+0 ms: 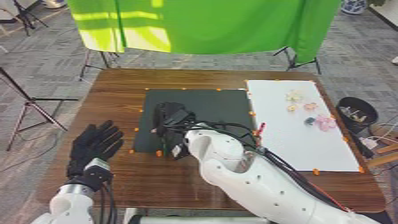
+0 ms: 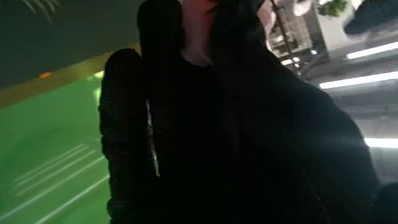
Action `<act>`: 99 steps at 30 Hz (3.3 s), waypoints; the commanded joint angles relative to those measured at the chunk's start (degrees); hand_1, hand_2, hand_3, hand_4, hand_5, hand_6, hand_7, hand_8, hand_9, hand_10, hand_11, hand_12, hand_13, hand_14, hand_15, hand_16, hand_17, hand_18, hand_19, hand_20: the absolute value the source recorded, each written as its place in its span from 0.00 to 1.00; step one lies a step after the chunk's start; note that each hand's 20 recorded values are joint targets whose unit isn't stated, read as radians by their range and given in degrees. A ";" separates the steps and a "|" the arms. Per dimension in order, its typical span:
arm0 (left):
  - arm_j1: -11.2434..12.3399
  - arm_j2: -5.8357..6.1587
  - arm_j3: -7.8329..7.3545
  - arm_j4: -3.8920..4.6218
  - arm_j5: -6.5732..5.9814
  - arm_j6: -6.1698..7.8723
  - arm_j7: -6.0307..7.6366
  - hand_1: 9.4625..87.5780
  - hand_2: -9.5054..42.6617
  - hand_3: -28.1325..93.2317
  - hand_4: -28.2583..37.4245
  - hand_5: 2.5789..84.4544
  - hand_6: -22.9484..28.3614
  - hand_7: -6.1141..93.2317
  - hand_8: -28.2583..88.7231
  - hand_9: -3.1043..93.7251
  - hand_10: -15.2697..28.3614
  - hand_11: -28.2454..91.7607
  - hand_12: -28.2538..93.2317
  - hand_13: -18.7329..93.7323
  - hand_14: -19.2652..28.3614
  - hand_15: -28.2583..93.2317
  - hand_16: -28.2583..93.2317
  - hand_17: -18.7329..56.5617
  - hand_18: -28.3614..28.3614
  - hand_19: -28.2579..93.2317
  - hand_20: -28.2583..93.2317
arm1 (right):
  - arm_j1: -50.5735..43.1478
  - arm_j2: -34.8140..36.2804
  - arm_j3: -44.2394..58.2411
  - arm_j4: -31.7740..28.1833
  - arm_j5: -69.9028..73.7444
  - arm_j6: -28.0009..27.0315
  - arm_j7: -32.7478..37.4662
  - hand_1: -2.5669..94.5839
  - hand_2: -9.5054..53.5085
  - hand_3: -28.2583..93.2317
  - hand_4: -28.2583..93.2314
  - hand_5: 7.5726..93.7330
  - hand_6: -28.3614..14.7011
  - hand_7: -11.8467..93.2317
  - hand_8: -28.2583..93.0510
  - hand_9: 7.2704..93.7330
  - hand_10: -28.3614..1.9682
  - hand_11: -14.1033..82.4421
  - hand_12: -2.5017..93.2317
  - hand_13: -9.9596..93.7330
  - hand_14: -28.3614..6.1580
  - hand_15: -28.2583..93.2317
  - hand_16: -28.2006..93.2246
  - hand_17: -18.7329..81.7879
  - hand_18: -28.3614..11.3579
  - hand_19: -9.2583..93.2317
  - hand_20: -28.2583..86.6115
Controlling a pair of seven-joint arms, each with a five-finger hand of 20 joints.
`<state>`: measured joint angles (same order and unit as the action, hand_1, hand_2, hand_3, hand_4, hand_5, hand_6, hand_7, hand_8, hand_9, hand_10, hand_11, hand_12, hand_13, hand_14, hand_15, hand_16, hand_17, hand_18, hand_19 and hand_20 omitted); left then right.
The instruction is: Arrange flowers
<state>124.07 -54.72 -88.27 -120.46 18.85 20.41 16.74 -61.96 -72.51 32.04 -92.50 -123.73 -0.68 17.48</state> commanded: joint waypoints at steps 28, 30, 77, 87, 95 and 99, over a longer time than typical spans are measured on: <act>-0.33 0.30 -0.73 0.11 -0.28 2.46 -0.87 0.29 0.46 0.82 0.00 0.53 0.68 0.25 0.16 0.44 0.75 0.52 0.32 0.42 0.80 0.65 0.14 0.17 0.80 0.60 0.31 | -0.86 -2.84 -3.08 -0.40 -3.21 -0.10 6.44 0.65 0.00 0.87 0.00 0.71 0.72 0.28 0.14 0.73 0.59 0.25 0.17 0.73 0.62 0.36 0.51 0.50 0.30 0.80 0.48; -0.01 0.36 -1.00 0.05 -0.40 2.58 -0.74 0.29 0.46 0.82 0.00 0.53 0.67 0.25 0.16 0.44 0.75 0.52 0.32 0.42 0.80 0.65 0.14 0.17 0.80 0.60 0.31 | -0.99 -2.70 -2.90 -0.64 -3.23 -0.64 6.34 0.64 0.00 0.87 0.00 0.70 0.72 0.29 0.13 0.72 0.59 0.25 0.17 0.73 0.62 0.36 0.50 0.50 0.30 0.79 0.48; 6.03 -2.26 -4.89 -1.31 -0.89 -2.82 7.04 0.28 0.46 0.82 0.00 0.51 0.67 0.26 0.16 0.44 0.74 0.51 0.32 0.42 0.79 0.64 0.15 0.17 0.79 0.58 0.31 | -33.08 26.25 45.72 -18.81 1.58 -3.83 19.99 0.41 0.04 0.91 0.02 0.49 0.59 0.26 0.14 0.45 0.46 0.20 0.15 0.50 0.41 0.33 0.39 0.40 0.26 0.62 0.41; 5.89 -2.29 -4.33 -1.37 -0.93 -1.95 6.84 0.28 0.47 0.82 0.00 0.52 0.66 0.26 0.16 0.44 0.74 0.51 0.32 0.43 0.79 0.64 0.15 0.17 0.80 0.58 0.32 | -27.93 25.11 42.67 -12.81 0.13 -5.64 22.04 0.50 0.04 0.93 0.00 0.49 0.61 0.27 0.13 0.43 0.52 0.20 0.14 0.47 0.50 0.31 0.35 0.41 0.28 0.61 0.41; 5.36 -2.61 -3.99 -1.16 -0.58 -2.24 6.09 0.28 0.48 0.81 0.00 0.52 0.66 0.26 0.16 0.44 0.74 0.51 0.33 0.43 0.79 0.64 0.15 0.17 0.80 0.58 0.32 | -27.36 25.42 43.58 -12.77 -0.93 -2.09 22.32 0.51 0.05 0.93 0.00 0.51 0.62 0.27 0.13 0.44 0.52 0.20 0.13 0.44 0.53 0.31 0.32 0.42 0.32 0.60 0.41; 5.34 -2.65 -3.70 -1.20 -1.07 -1.68 6.40 0.28 0.48 0.82 0.00 0.52 0.66 0.26 0.16 0.44 0.74 0.51 0.33 0.43 0.79 0.64 0.15 0.17 0.80 0.58 0.32 | -25.07 25.06 43.47 -10.78 1.45 -5.44 24.09 0.50 0.04 0.93 0.00 0.52 0.63 0.28 0.13 0.45 0.53 0.20 0.13 0.43 0.54 0.31 0.31 0.42 0.31 0.61 0.41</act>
<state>129.21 -56.65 -92.48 -121.75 17.96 17.97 23.42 -89.90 -47.68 75.29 -104.89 -122.54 -3.84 39.73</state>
